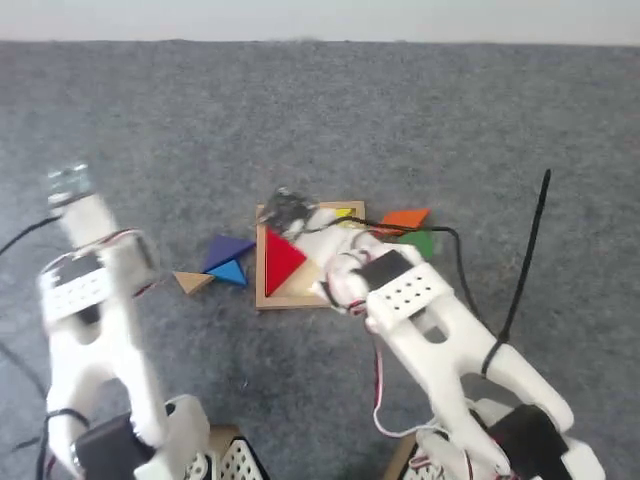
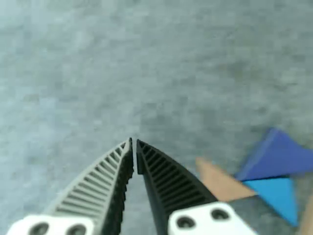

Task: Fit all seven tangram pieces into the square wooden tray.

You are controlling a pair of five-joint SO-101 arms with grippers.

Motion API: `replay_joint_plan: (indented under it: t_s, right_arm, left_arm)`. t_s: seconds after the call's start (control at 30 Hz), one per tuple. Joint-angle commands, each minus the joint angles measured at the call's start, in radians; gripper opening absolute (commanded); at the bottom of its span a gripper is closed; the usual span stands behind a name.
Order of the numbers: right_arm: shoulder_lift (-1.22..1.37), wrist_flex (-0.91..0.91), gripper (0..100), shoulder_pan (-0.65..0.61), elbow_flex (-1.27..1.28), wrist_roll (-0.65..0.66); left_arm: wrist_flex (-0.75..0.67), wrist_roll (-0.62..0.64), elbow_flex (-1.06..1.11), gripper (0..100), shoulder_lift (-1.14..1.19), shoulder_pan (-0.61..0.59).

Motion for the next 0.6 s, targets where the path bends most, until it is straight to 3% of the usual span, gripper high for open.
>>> replay_joint_plan:
  t_s: [0.0,0.17,0.57]
  right_arm:
    - [0.064,0.042,15.5,-0.096,-0.176,0.074]
    - [0.372,0.081,15.5,-0.173,-0.485,0.153]
    - [1.044,0.407,15.6,-0.188,-1.336,0.354]
  left_arm:
    - [0.054,-0.077,-0.053,1,-0.037,-0.27]
    - [-0.06,-0.18,0.068,1,-0.044,-0.367]
    - [-0.066,-0.178,0.068,1,-0.04,-0.39]
